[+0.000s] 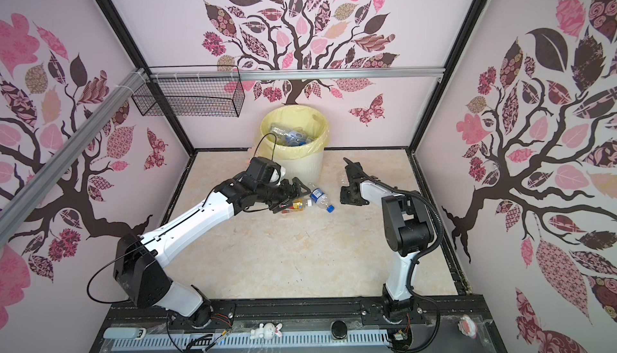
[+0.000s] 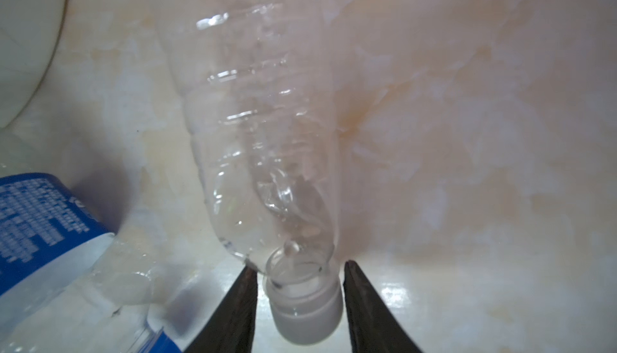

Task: Throw the plastic bottles in the bin
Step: 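Close right gripper on the white cap of the clear bottle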

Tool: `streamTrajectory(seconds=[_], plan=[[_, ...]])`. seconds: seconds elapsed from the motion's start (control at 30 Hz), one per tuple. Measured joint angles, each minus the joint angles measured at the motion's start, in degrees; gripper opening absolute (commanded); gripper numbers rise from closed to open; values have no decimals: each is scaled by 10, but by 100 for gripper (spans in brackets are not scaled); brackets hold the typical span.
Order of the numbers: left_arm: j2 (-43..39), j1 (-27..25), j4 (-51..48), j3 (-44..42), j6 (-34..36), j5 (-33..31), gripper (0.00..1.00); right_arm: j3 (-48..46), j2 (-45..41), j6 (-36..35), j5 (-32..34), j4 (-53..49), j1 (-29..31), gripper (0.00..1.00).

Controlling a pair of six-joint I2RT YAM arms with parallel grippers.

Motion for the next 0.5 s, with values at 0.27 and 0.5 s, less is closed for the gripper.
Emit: streamTrajectory(seconds=[0.27, 0.5], plan=[[0, 0, 9, 0, -15, -8, 97, 0, 0, 0, -5, -2, 0, 39], [-7, 0, 13, -1, -21, -14, 97, 0, 0, 0, -5, -3, 0, 39]])
